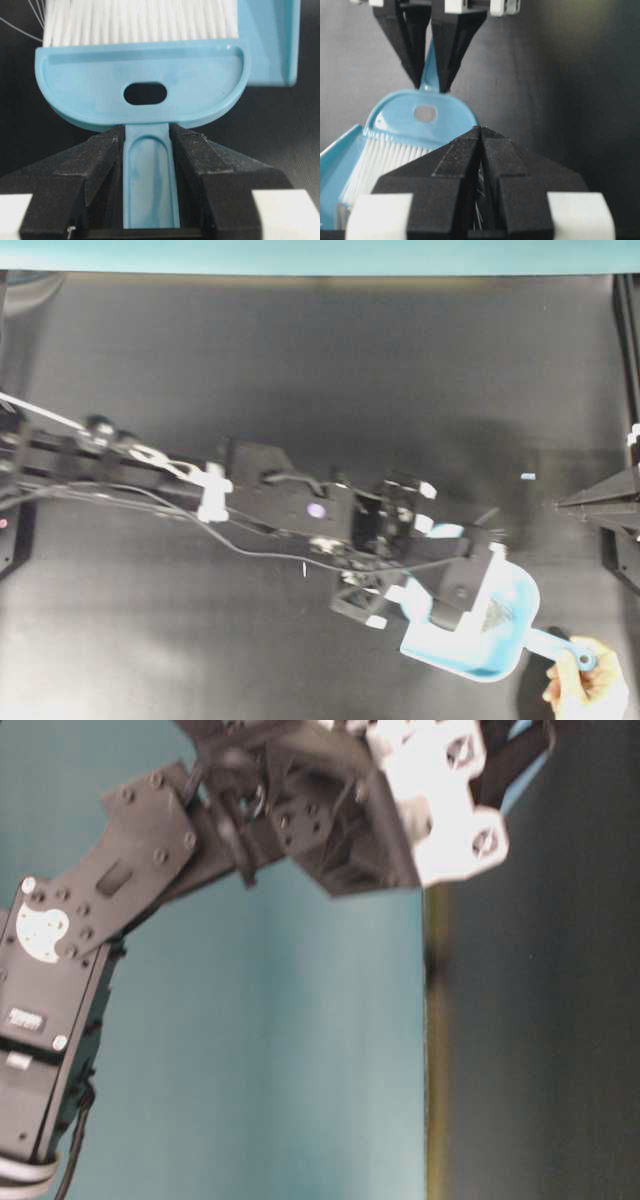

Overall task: Hold the dustpan with a person, while the left arm uses a hand brush to gather the screws into the dustpan.
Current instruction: 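Push the screws into the person-held dustpan with the left gripper's brush, then lift the brush and retract the left gripper away from the dustpan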

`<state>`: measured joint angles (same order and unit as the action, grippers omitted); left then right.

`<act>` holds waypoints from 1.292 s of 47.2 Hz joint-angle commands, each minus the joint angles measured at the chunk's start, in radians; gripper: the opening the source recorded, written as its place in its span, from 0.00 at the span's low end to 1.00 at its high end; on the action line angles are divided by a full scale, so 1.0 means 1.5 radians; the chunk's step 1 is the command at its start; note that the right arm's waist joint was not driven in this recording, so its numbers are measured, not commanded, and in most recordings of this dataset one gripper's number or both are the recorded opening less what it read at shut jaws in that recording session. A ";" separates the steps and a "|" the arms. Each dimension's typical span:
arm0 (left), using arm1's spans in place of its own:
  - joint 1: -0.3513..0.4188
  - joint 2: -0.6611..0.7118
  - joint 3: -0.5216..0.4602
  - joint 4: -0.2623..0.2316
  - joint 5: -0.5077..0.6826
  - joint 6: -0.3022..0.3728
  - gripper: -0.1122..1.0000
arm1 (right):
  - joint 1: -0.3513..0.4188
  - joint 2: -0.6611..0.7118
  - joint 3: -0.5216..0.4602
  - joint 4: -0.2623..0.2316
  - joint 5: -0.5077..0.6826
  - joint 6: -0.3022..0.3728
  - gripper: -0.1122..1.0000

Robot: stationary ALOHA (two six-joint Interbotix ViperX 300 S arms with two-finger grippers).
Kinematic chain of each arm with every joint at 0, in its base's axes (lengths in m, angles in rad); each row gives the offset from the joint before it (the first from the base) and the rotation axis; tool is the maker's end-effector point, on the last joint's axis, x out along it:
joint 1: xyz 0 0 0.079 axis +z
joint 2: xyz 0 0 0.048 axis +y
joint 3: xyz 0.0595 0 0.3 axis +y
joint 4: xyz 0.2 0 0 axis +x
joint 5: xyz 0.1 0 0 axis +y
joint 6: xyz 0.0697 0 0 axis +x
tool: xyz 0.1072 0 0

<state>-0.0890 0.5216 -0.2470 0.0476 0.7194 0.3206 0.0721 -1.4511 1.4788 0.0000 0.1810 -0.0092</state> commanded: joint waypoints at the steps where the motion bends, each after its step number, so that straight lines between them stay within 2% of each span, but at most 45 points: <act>1: 0.001 0.011 -0.028 0.000 -0.026 -0.001 0.38 | 0.000 0.003 -0.003 0.000 -0.002 -0.004 0.10; 9: 0.001 0.006 -0.029 0.000 -0.039 -0.002 0.38 | 0.000 0.003 -0.003 0.000 -0.002 -0.004 0.10; 17: 0.001 -0.055 -0.006 0.000 -0.037 -0.002 0.37 | 0.000 0.003 -0.003 0.001 -0.002 -0.004 0.10; 30: 0.000 -0.197 0.103 0.000 -0.034 -0.005 0.37 | 0.000 0.003 -0.003 0.000 -0.002 -0.004 0.10; 35: 0.002 -0.244 0.170 0.000 -0.051 -0.009 0.38 | 0.000 0.003 -0.003 0.000 -0.002 -0.004 0.10; 40: 0.008 -0.279 0.247 0.000 -0.112 -0.014 0.38 | 0.000 0.003 -0.003 0.000 -0.002 -0.004 0.10; 47: 0.009 -0.344 0.375 0.000 -0.278 -0.034 0.38 | 0.000 0.002 -0.003 0.000 -0.002 -0.004 0.10; 51: 0.008 -0.377 0.445 0.000 -0.367 -0.060 0.37 | 0.000 0.002 -0.003 0.001 -0.002 -0.004 0.10; 56: 0.008 -0.408 0.512 0.000 -0.427 -0.095 0.37 | 0.000 0.002 -0.003 0.000 -0.002 -0.004 0.10; 61: 0.011 -0.423 0.571 0.000 -0.451 -0.115 0.38 | 0.000 0.002 -0.003 0.000 -0.002 -0.004 0.10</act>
<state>-0.0736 -0.0767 0.5492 0.0460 0.0828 0.1657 0.0721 -1.4527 1.4788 0.0000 0.1825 -0.0092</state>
